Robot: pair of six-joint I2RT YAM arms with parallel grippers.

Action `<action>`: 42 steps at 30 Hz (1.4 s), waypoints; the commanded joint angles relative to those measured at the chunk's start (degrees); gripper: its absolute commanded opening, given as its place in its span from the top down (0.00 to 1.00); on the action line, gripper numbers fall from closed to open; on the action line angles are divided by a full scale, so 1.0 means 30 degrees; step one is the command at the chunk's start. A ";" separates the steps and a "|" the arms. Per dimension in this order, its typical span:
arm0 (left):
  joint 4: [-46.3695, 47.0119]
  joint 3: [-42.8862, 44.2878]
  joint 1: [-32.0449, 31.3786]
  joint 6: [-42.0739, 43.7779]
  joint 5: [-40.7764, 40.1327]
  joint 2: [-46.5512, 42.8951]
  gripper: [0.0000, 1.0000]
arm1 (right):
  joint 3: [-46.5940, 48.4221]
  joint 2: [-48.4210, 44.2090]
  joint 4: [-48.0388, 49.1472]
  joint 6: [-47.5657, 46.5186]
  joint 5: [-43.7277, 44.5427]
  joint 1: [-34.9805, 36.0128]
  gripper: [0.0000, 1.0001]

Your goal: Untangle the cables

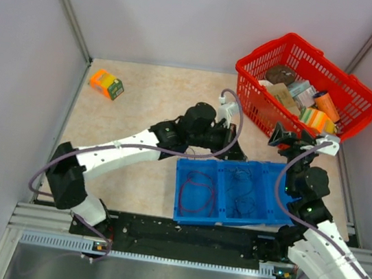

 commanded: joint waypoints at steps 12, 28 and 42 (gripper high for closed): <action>-0.0558 -0.0883 -0.0751 0.1943 -0.1391 0.0108 0.06 | 0.0525 0.1342 0.0482 -0.0222 -0.0344 -0.0323 0.15; -0.1916 -0.5746 1.1959 0.1659 -0.3890 -0.5292 0.16 | 1.3061 1.6951 -0.2541 0.4490 -0.6530 0.4892 0.19; 0.1392 -0.5216 1.4660 -0.1561 0.1324 0.2619 0.28 | 1.3155 2.2029 -0.1630 0.4059 -0.6763 0.4805 0.20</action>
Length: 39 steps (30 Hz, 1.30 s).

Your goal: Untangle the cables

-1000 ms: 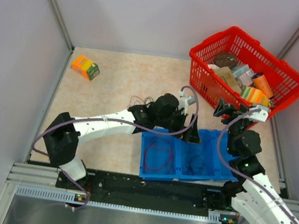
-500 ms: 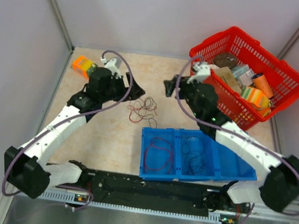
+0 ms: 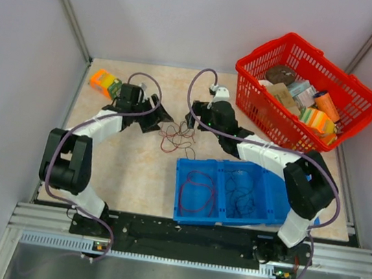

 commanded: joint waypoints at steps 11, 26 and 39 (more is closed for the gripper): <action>0.3515 -0.2959 -0.0211 -0.0310 0.0596 -0.0513 0.23 | -0.0517 -0.0500 0.1515 -0.1132 0.0268 -0.0077 0.20; 0.2902 -0.4076 -0.1058 0.1855 -0.0427 -0.1833 0.19 | -0.0429 -0.0119 0.1603 -0.1307 0.0063 -0.0077 0.20; 0.1523 -0.2845 -0.2672 0.2328 -0.1544 -0.0603 0.65 | -0.0429 -0.0148 0.1574 -0.1307 0.0121 -0.0077 0.19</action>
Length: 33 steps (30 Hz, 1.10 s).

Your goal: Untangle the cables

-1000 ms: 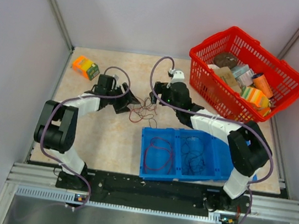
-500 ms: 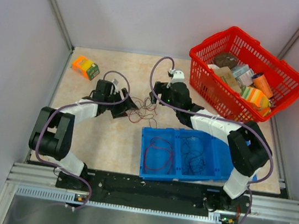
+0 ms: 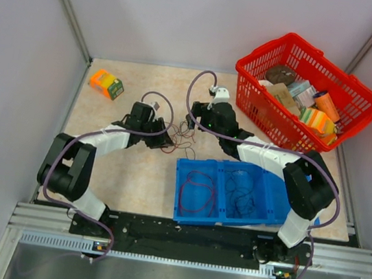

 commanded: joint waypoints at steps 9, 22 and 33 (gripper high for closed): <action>-0.1373 0.1477 -0.0100 0.0728 0.0523 -0.2134 1.00 | 0.0300 0.0049 0.0736 -0.0338 -0.0207 -0.0041 0.19; -0.5244 0.3470 -0.0012 0.0640 -0.3491 -0.9664 1.00 | 0.1854 0.2304 0.2109 -0.1128 -0.7466 0.0281 0.18; -0.6850 0.4528 -0.0012 0.1225 -0.1094 -0.9468 0.63 | 0.2556 0.2512 0.0857 -0.1686 -0.6607 0.0985 0.19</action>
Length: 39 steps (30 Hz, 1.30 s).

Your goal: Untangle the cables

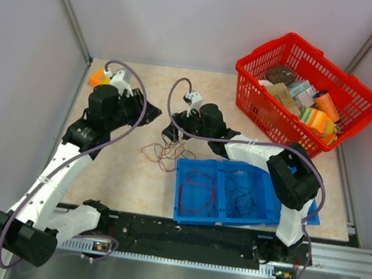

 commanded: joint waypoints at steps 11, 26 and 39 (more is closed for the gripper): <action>0.1242 -0.5007 -0.0400 0.1617 0.2398 0.2505 0.54 | -0.2247 -0.1717 0.1678 0.4142 0.2846 -0.3271 0.18; 0.3297 -0.4952 -0.2714 0.3347 -0.0588 0.7486 0.61 | -0.2337 -0.1687 0.2062 0.4057 0.2522 -0.3420 0.19; -0.1184 -0.1321 -0.2744 0.5018 -0.2816 0.2512 1.00 | -0.0815 -0.0809 0.1884 0.1831 -0.1312 -0.2543 0.16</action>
